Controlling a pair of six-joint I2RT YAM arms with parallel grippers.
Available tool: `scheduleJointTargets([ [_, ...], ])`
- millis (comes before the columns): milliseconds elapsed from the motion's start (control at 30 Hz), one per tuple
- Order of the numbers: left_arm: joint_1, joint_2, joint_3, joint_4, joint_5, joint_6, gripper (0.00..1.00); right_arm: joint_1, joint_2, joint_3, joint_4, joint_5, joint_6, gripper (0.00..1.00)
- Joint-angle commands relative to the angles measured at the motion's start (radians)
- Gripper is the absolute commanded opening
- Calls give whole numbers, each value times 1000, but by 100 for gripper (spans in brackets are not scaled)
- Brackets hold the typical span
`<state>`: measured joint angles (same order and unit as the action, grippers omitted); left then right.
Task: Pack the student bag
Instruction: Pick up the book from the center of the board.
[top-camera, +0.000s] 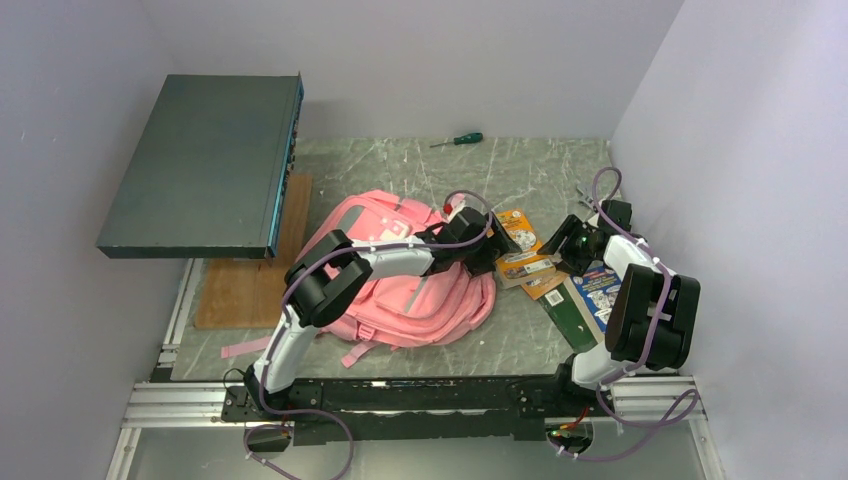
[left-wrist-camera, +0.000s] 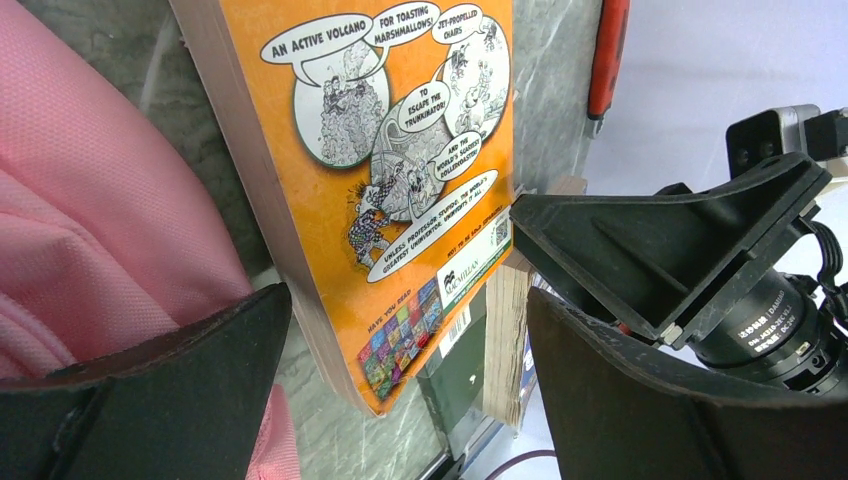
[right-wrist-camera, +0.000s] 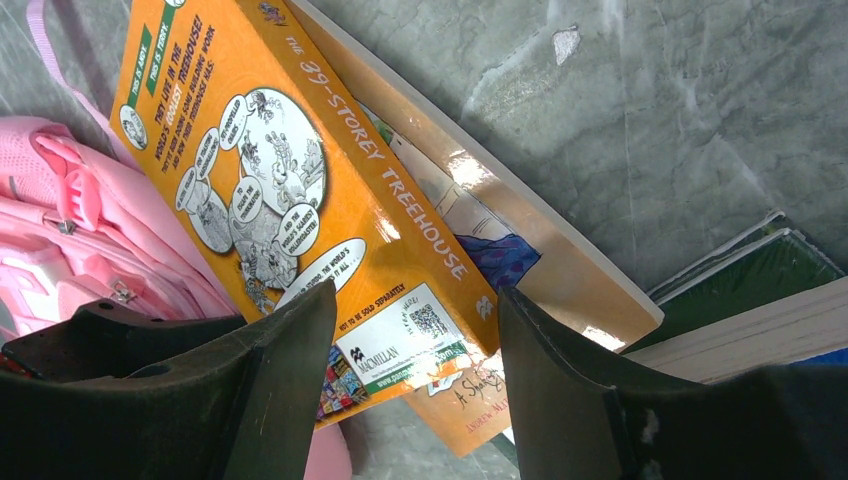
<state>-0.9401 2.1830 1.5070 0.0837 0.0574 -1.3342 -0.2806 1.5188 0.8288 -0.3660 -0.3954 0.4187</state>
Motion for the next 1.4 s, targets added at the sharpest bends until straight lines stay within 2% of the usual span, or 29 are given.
scheduleJointTargets([
  [0, -25, 12, -33, -157, 19, -95, 94, 1, -5, 23, 18, -18, -12, 62],
  [200, -29, 75, 93, -343, 15, -102, 97, 0, -13, 40, 10, -29, -3, 62],
  [300, -37, 93, 122, -420, -39, -94, 98, 0, -16, 49, 3, -28, -2, 62],
  [433, -37, 123, 89, -335, -41, -119, 96, 0, -10, 54, 9, -38, 6, 62],
  [500, -37, 127, 57, -238, -42, -107, 94, 0, -7, 52, 13, -44, 9, 62],
  [633, -42, 131, 63, -171, -50, -71, 92, 1, -5, 50, 14, -40, 6, 62],
  [700, -44, 116, 46, -143, -54, -70, 86, 0, 0, 50, 15, -44, 5, 62],
  [767, -45, 83, 1, -94, -54, -78, 74, 1, 1, 45, 15, -51, 4, 62],
  [933, -36, -14, -79, 1, -117, -42, 32, 1, -26, -3, 59, -108, 24, 66],
  [967, -26, -18, -96, 75, -91, -31, 12, 1, -30, -14, 71, -128, 32, 69],
  [1000, -16, -15, -102, 102, -60, -38, 3, 2, -32, -21, 82, -143, 43, 72],
  [1033, -5, -10, -102, 115, -29, -48, 0, 1, -37, -29, 86, -152, 53, 76],
  [1133, 13, -36, -137, 170, 13, -70, 0, -6, -85, -54, 79, -110, 91, 90],
  [1233, 26, -84, -166, 176, 40, -82, 0, -35, -184, -99, 67, -66, 129, 98],
  [1367, 57, -113, -202, 276, 151, -162, 0, -129, -336, -173, 42, -97, 185, 100],
])
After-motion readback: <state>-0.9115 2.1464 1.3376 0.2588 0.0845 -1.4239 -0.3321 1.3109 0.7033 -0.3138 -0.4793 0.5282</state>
